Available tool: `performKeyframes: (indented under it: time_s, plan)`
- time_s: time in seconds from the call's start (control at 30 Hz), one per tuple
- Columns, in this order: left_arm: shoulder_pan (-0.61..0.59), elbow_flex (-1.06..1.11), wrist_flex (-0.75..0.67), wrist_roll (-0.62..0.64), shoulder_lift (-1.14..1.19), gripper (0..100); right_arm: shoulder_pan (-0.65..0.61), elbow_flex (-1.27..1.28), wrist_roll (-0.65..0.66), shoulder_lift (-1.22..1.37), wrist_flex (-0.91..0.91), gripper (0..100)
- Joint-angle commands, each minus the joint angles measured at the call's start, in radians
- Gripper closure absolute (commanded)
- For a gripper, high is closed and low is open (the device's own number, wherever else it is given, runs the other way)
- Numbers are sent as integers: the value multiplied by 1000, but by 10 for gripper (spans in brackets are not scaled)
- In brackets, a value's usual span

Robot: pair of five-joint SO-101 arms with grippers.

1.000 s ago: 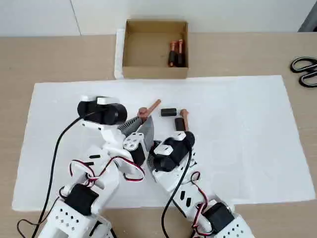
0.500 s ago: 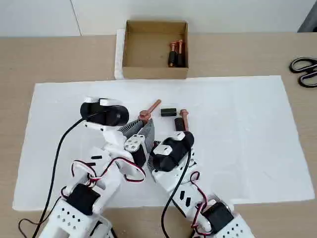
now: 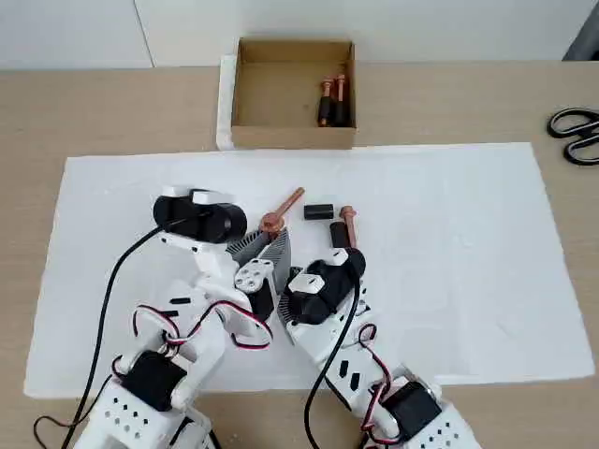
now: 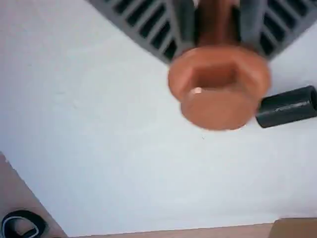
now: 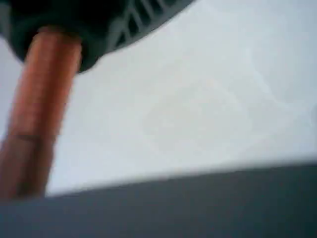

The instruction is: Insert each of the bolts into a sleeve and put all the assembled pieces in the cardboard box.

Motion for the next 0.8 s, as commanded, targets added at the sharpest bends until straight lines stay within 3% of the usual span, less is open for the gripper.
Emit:
performKeyframes:
  time_s: [0.0, 0.77]
  plan:
    - [2, -7, 48, -17, -38, 994, 5, 6, -11, -19, -31, 995]
    - [-3, 62, -9, -60, -46, 994, 5, 6, -8, -19, -31, 995]
